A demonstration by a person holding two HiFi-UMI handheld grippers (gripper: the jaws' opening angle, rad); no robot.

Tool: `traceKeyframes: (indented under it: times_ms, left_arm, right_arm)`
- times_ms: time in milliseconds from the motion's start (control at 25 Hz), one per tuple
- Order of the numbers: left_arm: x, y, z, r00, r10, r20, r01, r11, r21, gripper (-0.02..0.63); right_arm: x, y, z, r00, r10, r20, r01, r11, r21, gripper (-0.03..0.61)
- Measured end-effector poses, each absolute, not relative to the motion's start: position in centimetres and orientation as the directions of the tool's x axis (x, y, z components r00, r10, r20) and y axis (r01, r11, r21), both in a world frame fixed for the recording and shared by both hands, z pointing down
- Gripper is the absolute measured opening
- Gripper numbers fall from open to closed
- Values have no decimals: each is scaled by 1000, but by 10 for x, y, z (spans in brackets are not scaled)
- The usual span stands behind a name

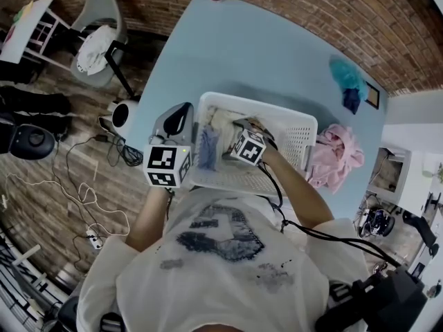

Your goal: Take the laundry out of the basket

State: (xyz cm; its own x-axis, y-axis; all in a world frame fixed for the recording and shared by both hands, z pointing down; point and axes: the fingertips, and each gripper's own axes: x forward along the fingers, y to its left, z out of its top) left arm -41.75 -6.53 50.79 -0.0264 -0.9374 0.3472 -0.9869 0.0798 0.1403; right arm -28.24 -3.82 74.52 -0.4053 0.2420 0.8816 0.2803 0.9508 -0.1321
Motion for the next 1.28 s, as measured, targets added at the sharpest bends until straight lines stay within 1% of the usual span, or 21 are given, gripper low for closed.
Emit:
traceKeyframes:
  times_ms: [120,200,280,400,520,600,800,920,1040,1280]
  left_arm:
    - [-417,-66,509,-19,-939,343,-985,76,154,-8]
    - [-417,-67,508,-18,-940,340,-986,73,150,-8]
    - [-417,-69,508,-16,-940,339,-986,70,149,-8]
    - [-417,-70,508,-13,-941,338,-986,69,154,-8]
    - [-415,-69,506,-11,-944,331,-986,66,156,-8]
    - [-413,-70,504,-9,-945,328,-986,63,155,-8]
    - [-412,-64,502,-14,-944,331,-986,68,153,-8]
    - [-415,-59,503,-21,-942,334,-986,75,150,-8]
    - [-419,-54,504,-32,-942,335,-985,86,147,-8]
    - [-417,-47,501,-32,-943,332,-986,85,145,-8]
  right_arm:
    - [-283,-36,748,-403,252,880,277,950,-145,546]
    - [-281,-34,747,-405,265,875,272,949,-161,513]
    - [-279,-31,745,-405,283,869,262,947,-186,442]
    - [-275,-25,746,-401,322,857,232,941,-245,289]
    - [-270,-23,749,-390,346,853,221,935,-278,209]
    - [-267,-23,749,-380,358,853,218,931,-294,168]
    - [-263,-22,745,-391,380,838,199,924,-326,129]
    - [-263,-23,738,-394,363,844,174,932,-319,112]
    - [-261,-27,728,-398,326,857,149,945,-290,107]
    - [-255,-34,699,-468,284,837,85,957,-277,103]
